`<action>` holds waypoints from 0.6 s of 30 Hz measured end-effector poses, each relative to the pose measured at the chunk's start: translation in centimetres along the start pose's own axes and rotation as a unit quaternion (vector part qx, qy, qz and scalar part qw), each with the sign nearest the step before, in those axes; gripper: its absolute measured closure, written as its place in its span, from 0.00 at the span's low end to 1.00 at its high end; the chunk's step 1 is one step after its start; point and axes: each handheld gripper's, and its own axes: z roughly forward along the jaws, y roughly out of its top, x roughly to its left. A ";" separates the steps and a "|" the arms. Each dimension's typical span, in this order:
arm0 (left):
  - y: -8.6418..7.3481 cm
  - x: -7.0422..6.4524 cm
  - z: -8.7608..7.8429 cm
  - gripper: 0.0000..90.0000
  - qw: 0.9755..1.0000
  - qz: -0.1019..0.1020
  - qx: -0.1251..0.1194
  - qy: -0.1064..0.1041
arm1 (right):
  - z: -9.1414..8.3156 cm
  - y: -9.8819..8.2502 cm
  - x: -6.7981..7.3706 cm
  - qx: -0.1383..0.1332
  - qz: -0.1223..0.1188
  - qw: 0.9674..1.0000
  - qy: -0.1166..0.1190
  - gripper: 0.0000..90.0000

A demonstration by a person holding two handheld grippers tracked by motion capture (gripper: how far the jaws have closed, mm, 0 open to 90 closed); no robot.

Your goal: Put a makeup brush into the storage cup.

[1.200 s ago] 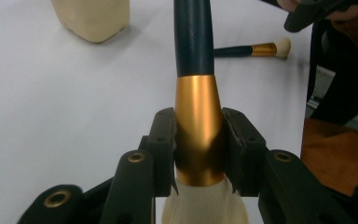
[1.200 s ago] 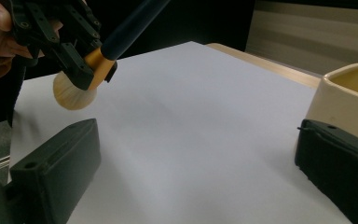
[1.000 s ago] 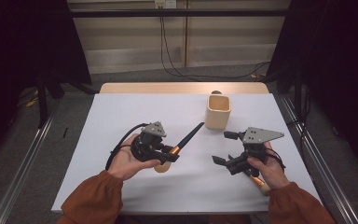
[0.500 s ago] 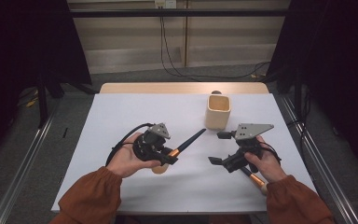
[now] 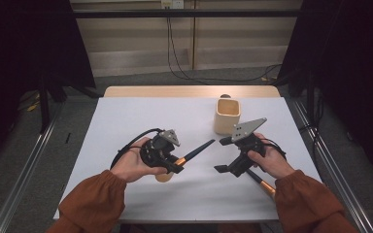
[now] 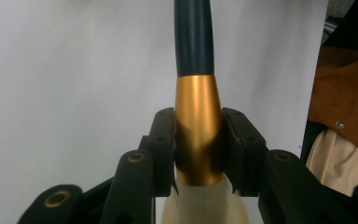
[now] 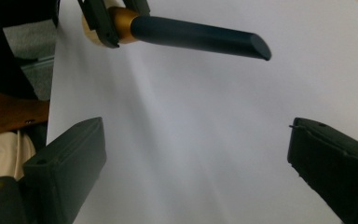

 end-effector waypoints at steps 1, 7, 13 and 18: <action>0.0 0.0 0.0 0.74 1.000 -0.004 -0.002 0.003 | 0.1 0.1 0.0 0.007 -0.005 1.000 0.004 0.05; 0.1 0.1 0.2 0.74 1.000 0.004 0.020 -0.005 | 0.6 1.0 0.0 0.044 -0.051 0.997 0.026 0.04; 0.2 0.0 0.6 0.74 0.999 0.013 0.041 -0.011 | 1.4 2.1 0.0 0.089 -0.070 0.993 0.038 0.04; 0.4 0.0 0.8 0.74 0.998 0.018 0.052 -0.016 | 2.3 2.8 -0.1 0.117 -0.081 0.989 0.047 0.04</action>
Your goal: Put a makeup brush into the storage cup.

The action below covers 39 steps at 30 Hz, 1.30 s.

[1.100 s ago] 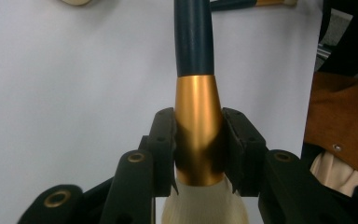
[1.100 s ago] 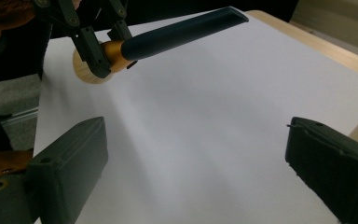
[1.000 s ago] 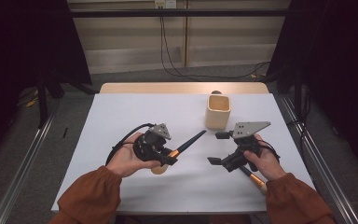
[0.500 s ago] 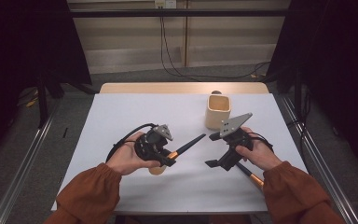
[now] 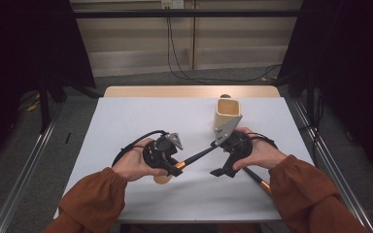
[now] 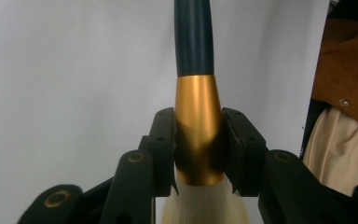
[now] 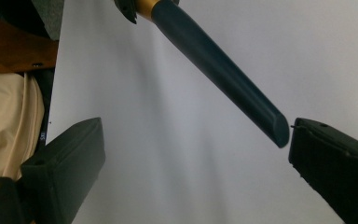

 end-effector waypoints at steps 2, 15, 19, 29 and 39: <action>0.0 0.0 0.1 0.74 1.000 0.002 0.005 -0.001 | 0.3 0.2 -0.1 0.008 -0.005 1.000 0.001 0.04; 0.4 -0.3 1.0 0.74 0.999 0.012 0.039 -0.013 | 1.7 1.8 -0.3 0.057 -0.035 0.997 0.027 0.10; 0.5 -0.2 1.1 0.74 0.999 0.014 0.043 -0.013 | 2.2 2.1 -0.2 0.065 -0.037 0.997 0.033 0.15; 0.5 -0.4 1.7 0.74 0.999 0.002 0.041 -0.019 | 3.2 3.0 -0.2 0.082 -0.048 0.994 0.048 0.25; 0.6 0.0 1.5 0.74 0.998 0.015 0.049 -0.028 | 4.0 3.5 0.0 0.077 -0.049 0.994 0.059 0.40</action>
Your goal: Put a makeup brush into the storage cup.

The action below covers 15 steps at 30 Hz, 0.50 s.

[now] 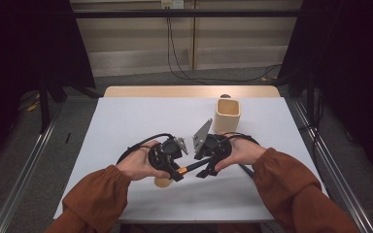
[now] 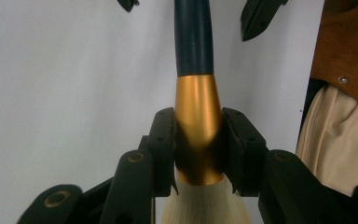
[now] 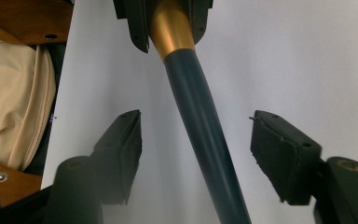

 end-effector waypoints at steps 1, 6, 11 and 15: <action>0.0 0.0 0.1 0.74 1.000 0.000 -0.001 0.005 | 0.1 0.1 -0.1 -0.001 -0.005 1.000 0.000 0.42; -0.1 0.0 0.0 0.74 1.000 -0.001 -0.005 0.004 | 0.3 0.4 0.0 0.004 -0.006 1.000 0.005 0.47; -0.2 0.1 0.2 0.74 1.000 -0.001 -0.004 0.010 | 0.6 0.7 -0.1 -0.002 -0.005 1.000 0.007 0.52; -0.3 0.0 0.4 0.74 1.000 -0.008 -0.008 0.004 | 0.9 0.9 -0.1 -0.004 -0.008 1.000 0.013 0.57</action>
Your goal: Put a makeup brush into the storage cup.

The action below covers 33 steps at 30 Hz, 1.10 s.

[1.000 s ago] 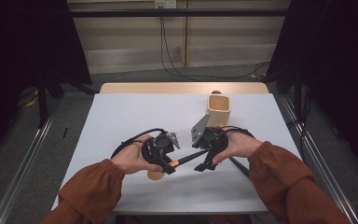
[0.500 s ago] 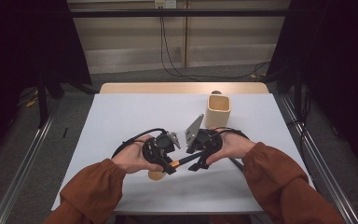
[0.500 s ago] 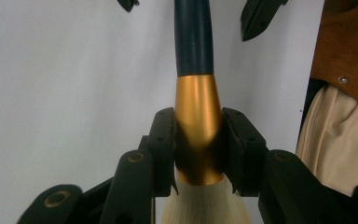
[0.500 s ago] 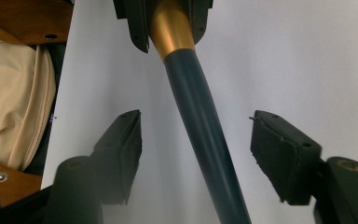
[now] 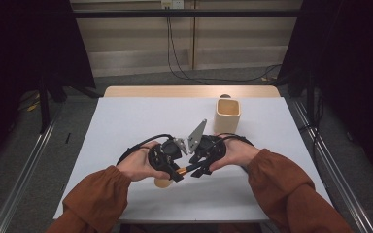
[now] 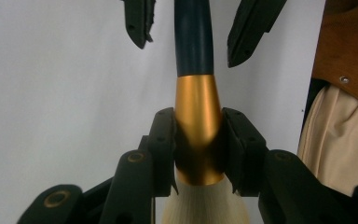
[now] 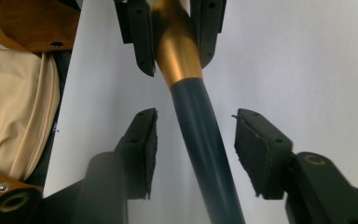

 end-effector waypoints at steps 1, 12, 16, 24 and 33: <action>0.0 0.1 0.0 0.74 1.000 0.003 0.002 0.000 | 0.1 0.0 0.0 -0.001 -0.001 1.000 0.000 0.61; -0.2 0.1 0.0 0.74 1.000 0.001 -0.003 0.000 | 0.3 0.0 -0.2 -0.011 0.002 1.000 0.005 0.72; -0.2 -0.2 0.4 0.74 0.999 -0.020 -0.028 -0.001 | 0.4 -0.1 -0.2 -0.011 0.001 1.000 0.007 0.76; -0.3 0.2 0.1 0.74 1.000 0.018 -0.008 -0.010 | 0.5 -0.4 -0.2 -0.015 -0.003 1.000 0.023 0.81; -0.6 0.6 0.1 0.72 1.000 0.008 -0.018 -0.009 | 0.3 -0.6 -0.2 -0.015 -0.001 0.999 0.039 0.84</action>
